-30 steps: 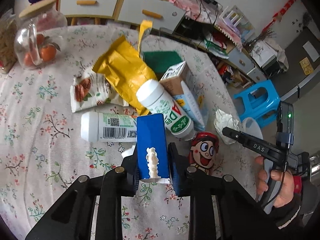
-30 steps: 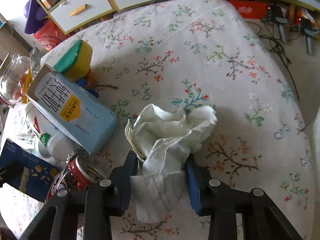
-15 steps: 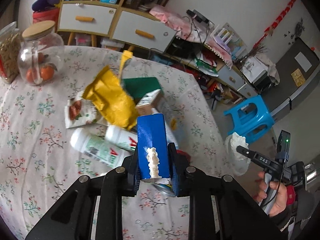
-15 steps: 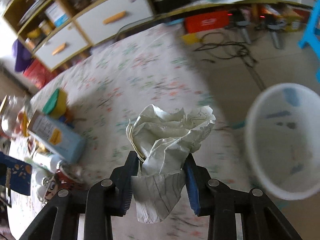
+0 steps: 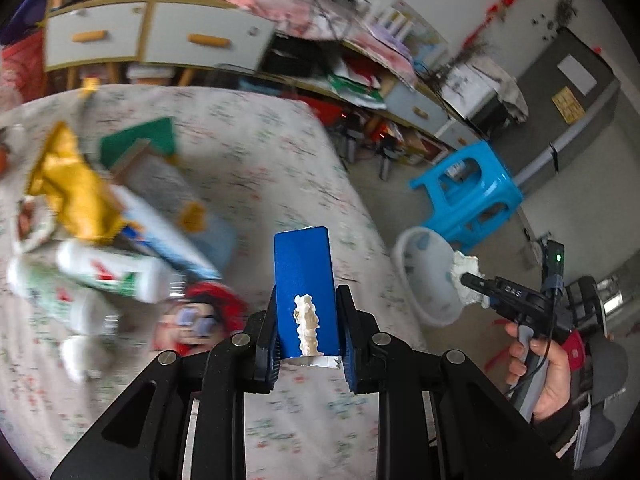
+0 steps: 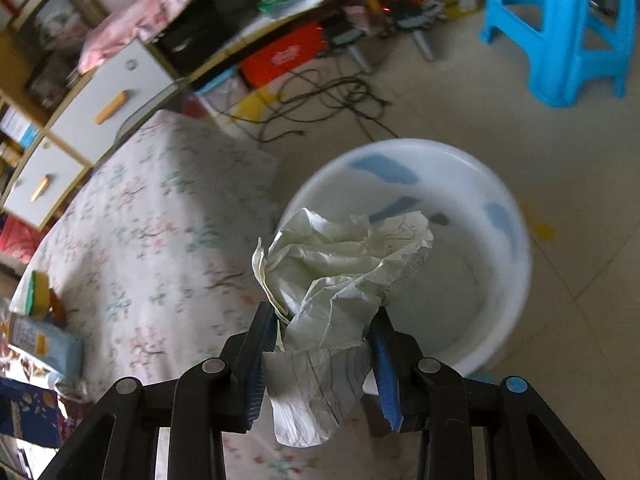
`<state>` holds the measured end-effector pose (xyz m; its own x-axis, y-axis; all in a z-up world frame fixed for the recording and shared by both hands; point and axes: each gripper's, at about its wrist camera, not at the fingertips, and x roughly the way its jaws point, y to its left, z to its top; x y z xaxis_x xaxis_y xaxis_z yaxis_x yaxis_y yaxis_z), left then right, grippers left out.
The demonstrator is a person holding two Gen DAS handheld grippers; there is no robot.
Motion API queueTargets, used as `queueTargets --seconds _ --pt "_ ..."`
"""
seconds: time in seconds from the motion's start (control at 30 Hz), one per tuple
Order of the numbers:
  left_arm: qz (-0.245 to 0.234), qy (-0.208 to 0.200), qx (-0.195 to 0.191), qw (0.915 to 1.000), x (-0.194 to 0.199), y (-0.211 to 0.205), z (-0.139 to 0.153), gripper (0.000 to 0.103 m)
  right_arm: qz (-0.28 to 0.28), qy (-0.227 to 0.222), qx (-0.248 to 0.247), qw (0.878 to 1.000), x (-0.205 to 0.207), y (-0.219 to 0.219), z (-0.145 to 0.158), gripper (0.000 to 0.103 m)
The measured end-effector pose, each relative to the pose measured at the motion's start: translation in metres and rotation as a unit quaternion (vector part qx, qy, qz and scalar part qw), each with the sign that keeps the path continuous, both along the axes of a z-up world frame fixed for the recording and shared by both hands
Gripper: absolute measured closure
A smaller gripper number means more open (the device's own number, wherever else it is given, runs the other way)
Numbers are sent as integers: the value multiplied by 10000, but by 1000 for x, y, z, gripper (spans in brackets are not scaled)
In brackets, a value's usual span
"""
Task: Collect trash
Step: 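Carry the tissue and blue box over the white bin and release both, then move both open grippers back toward the table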
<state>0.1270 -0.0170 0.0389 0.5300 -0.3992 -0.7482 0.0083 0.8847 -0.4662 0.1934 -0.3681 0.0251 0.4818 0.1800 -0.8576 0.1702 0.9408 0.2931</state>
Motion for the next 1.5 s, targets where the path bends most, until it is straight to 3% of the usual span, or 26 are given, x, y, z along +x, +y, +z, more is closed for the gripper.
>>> queueTargets --seconds 0.17,0.23,0.33,0.7,1.13,1.23,1.3,1.37,1.5 --pt "-301 104 -60 9995 18 -47 -9 78 -151 118 -68 9998 0 -17 -6 57" --pt "-435 109 -31 9990 26 -69 -10 78 -220 138 -112 9996 -2 -23 -5 45" --pt "-650 14 27 9979 33 -101 -6 78 -331 106 -132 9993 -7 -34 -2 40" --pt "-1325 -377 564 9889 62 -202 -10 78 -542 -32 -229 9983 -25 -63 10 37" --pt "-1634 -392 808 9825 95 -237 -43 76 -784 -41 -276 9965 -39 -93 11 35" --pt "-1761 -362 879 9798 101 -244 -45 67 -816 -52 -267 9963 -40 -96 12 35" --pt "-1713 -295 1057 9791 101 -245 -44 33 -817 -78 -265 9963 -41 -96 14 33" --pt "-1613 -398 1183 9790 95 -242 -39 18 -812 -116 -265 9963 -42 -96 15 32" --pt "-1468 -621 1453 9765 77 -223 -26 9 -793 -170 -227 9964 -40 -92 20 31"
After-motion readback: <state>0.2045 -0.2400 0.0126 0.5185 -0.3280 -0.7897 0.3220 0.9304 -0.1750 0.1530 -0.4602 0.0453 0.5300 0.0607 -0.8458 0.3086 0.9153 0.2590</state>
